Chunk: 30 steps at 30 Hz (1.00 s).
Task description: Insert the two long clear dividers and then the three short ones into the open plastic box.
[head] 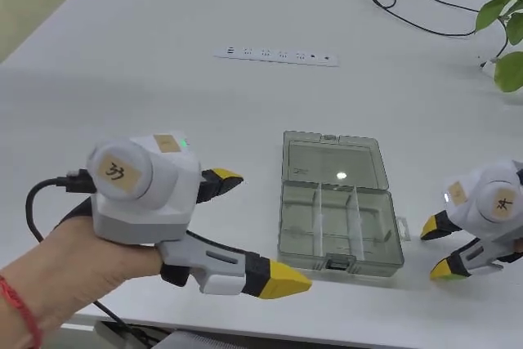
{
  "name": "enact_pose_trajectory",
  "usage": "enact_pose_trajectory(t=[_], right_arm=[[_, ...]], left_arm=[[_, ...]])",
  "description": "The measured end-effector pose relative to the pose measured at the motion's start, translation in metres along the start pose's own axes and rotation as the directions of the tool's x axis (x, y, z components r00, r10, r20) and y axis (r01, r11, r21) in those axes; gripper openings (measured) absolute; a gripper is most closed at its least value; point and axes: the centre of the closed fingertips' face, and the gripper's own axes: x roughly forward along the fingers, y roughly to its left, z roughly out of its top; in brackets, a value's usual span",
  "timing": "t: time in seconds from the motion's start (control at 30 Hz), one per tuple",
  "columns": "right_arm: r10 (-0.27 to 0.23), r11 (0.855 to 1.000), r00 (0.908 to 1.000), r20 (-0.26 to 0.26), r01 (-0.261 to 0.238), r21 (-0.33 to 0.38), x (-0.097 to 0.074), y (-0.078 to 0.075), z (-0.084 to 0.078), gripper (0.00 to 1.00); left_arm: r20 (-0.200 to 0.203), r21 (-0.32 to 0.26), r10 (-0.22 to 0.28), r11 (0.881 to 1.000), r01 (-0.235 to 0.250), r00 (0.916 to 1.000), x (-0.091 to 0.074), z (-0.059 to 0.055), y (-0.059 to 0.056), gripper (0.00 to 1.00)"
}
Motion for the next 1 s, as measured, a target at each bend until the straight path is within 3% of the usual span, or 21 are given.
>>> enact_pose_trajectory(t=[0.3, 0.47, 0.73, 0.83, 0.93, 1.0], right_arm=[[-0.035, 0.999, 0.9989, 0.030, 0.034, 0.033, -0.010, 0.003, 0.007, 0.33], [-0.073, 0.996, 0.9959, 0.054, 0.071, 0.049, -0.019, 0.003, 0.005, 0.33], [-0.172, 0.985, 0.9796, 0.104, 0.167, 0.051, -0.056, 0.000, 0.025, 0.33], [-0.211, 0.977, 0.9702, 0.119, 0.207, 0.046, -0.067, -0.002, 0.035, 0.33], [-0.239, 0.971, 0.9612, 0.138, 0.233, 0.054, -0.082, -0.004, 0.047, 0.33], [-0.253, 0.967, 0.9556, 0.151, 0.248, 0.052, -0.091, -0.003, 0.057, 0.33]], left_arm=[[-0.005, -0.001, -0.001, 1.000, 0.001, 1.0000, 0.000, 0.000, -0.001, 1.00], [0.010, -0.018, -0.004, 1.000, 0.004, 0.9999, 0.003, 0.008, -0.001, 1.00], [0.046, -0.083, -0.005, 0.996, 0.009, 0.9989, 0.008, 0.023, 0.001, 0.97], [0.053, -0.132, -0.015, 0.991, 0.022, 0.9985, 0.012, 0.029, 0.001, 0.93], [0.089, -0.179, -0.025, 0.983, 0.040, 0.9957, 0.017, 0.041, -0.001, 0.90], [0.078, -0.263, -0.064, 0.961, 0.082, 0.9949, 0.020, 0.044, -0.008, 0.83]])
